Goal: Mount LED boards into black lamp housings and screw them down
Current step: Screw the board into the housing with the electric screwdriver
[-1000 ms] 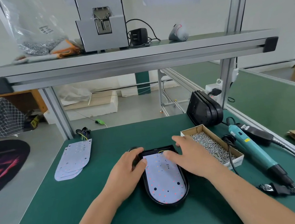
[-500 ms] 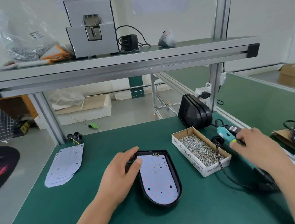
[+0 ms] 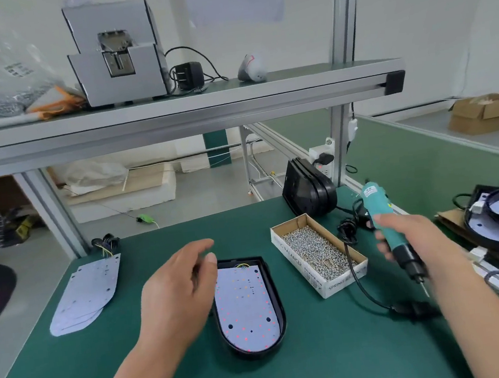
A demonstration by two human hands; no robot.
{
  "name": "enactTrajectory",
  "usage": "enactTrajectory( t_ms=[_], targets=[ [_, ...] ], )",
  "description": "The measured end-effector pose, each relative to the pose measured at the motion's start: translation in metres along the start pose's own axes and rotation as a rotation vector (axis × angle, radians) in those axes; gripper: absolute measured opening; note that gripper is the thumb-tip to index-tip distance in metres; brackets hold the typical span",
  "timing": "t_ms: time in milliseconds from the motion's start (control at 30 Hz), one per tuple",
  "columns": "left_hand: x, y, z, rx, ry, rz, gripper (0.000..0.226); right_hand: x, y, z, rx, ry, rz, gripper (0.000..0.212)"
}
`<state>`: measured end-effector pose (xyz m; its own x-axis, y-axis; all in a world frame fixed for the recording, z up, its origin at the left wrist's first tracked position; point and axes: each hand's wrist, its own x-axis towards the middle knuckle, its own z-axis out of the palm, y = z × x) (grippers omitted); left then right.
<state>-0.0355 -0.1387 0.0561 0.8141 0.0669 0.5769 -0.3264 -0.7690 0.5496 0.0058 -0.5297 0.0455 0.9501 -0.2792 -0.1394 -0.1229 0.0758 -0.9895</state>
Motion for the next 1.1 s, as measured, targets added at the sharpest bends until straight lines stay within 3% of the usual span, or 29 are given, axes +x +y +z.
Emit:
enactTrajectory(
  t_ms=[100, 167, 267, 433, 633, 833, 967, 1100],
  targets=[
    [-0.002, 0.025, 0.009, -0.046, -0.148, 0.045, 0.020, -0.004, -0.003, 0.009, 0.365, -0.079, 0.024, 0.026],
    [0.001, 0.041, 0.018, -0.018, -0.292, 0.076, 0.030, -0.005, -0.004, 0.015, 0.474, -0.076, -0.019, 0.025],
    [0.011, 0.060, 0.043, 0.069, -0.473, 0.167, 0.034, -0.008, -0.001, 0.026, 0.507, -0.028, -0.142, 0.024],
    [0.023, 0.087, 0.103, 0.154, -0.612, 0.273, 0.025, -0.016, -0.001, 0.039, 0.473, -0.029, -0.263, 0.032],
    [0.034, 0.104, 0.141, 0.351, -0.664, 0.303, 0.023, -0.018, 0.002, 0.041, 0.500, -0.044, -0.354, 0.027],
    [0.051, 0.115, 0.147, 0.450, -0.845, 0.279, 0.019, -0.016, 0.006, 0.041, 0.498, -0.022, -0.316, 0.028],
    [0.052, 0.117, 0.152, 0.417, -0.899, 0.245, 0.018, -0.014, 0.006, 0.040, 0.517, -0.011, -0.290, 0.030],
    [0.046, 0.114, 0.154, 0.344, -0.844, 0.212, 0.018, -0.012, 0.007, 0.037, 0.530, 0.001, -0.311, 0.026]
  ],
)
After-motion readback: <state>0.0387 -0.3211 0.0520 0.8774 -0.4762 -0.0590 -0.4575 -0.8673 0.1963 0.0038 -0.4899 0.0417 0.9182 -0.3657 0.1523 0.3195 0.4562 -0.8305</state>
